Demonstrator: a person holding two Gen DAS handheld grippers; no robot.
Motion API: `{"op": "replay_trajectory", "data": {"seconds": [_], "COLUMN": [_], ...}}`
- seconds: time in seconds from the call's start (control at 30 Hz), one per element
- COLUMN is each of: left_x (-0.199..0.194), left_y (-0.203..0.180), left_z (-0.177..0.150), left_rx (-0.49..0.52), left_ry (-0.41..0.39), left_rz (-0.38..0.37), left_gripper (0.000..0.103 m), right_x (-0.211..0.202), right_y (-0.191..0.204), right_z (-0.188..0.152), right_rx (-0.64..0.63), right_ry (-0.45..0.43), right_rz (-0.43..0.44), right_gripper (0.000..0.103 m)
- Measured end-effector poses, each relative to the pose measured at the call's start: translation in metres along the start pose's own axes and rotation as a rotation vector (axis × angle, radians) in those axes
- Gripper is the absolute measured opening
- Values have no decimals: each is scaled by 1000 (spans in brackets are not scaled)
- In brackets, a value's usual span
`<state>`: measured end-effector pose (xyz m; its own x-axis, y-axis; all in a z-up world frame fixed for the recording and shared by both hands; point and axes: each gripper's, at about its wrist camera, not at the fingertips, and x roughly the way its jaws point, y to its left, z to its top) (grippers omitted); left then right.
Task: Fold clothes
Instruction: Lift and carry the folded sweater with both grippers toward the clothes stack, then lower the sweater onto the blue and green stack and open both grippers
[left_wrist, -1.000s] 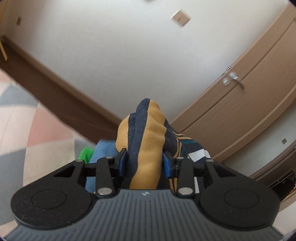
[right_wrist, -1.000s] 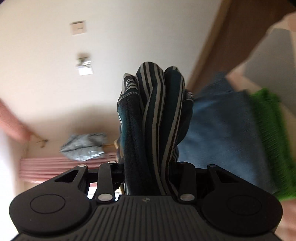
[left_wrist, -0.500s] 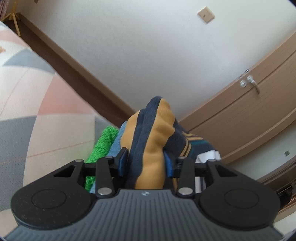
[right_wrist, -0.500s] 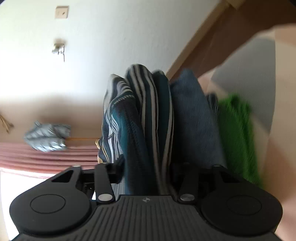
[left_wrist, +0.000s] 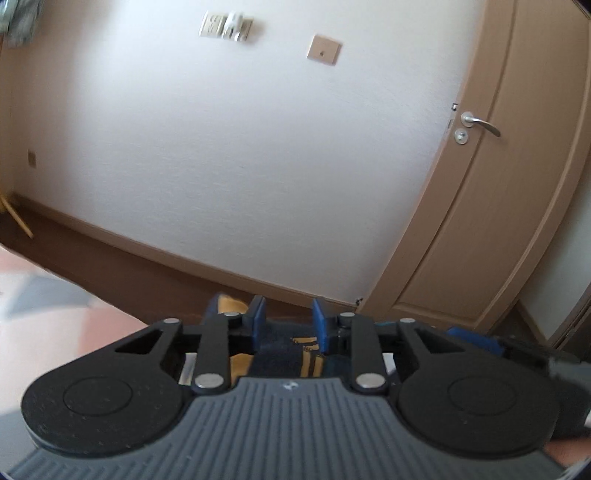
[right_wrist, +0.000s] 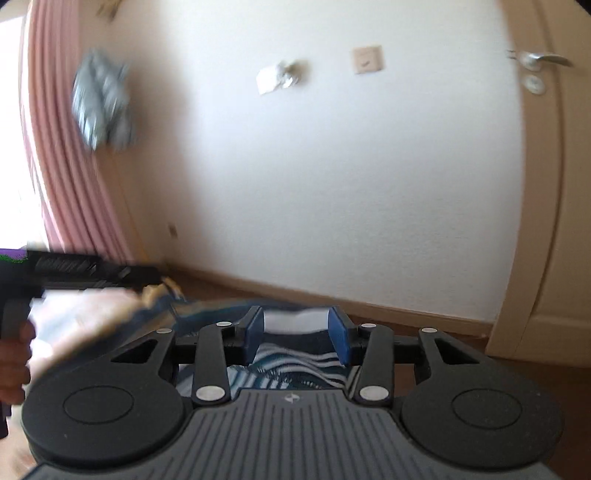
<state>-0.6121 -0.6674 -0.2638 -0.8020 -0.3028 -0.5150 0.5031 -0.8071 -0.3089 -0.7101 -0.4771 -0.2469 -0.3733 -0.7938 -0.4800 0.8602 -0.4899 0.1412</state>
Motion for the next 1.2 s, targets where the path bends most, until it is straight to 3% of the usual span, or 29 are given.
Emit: {"op": "replay_trajectory", "data": {"seconds": [0.07,0.13,0.2,0.3,0.4,0.5,0.6,0.7,0.93,1.1,1.2], "left_x": [17,22,28,32,12,-33,-75,-97,-103,-90,-100], "left_y": [18,37,51,54,42,31,23,14,-8,-19,-38], "left_z": [-10,-20,-28,-28,-12,-8,-17,-37,-97,-111,-102], "left_rx": [-56,-141,-212,-226,-202,-155,-58,-16,98,113,136], "left_ry": [23,20,23,42,28,-47,-76,-71,-14,-28,-4], "left_rz": [19,-4,-29,-14,39,83,140,135,167,217,272], "left_gripper": [13,8,5,5,4,10,10,10,12,14,14], "right_x": [14,18,27,40,45,5,-42,-75,-84,-72,-76], "right_y": [8,15,10,0,-17,-26,-18,-1,7,-1,1], "right_z": [-17,-39,-54,-51,-33,-14,-13,-31,-97,-113,-99], "right_rx": [-47,-107,-71,-39,-52,-77,-88,-109,-285,-331,-291], "right_ry": [52,29,33,48,75,38,-20,-30,28,27,71], "right_rz": [6,10,29,35,36,41,113,196,206,211,207], "right_gripper": [37,35,35,35,36,40,41,41,40,39,43]}}
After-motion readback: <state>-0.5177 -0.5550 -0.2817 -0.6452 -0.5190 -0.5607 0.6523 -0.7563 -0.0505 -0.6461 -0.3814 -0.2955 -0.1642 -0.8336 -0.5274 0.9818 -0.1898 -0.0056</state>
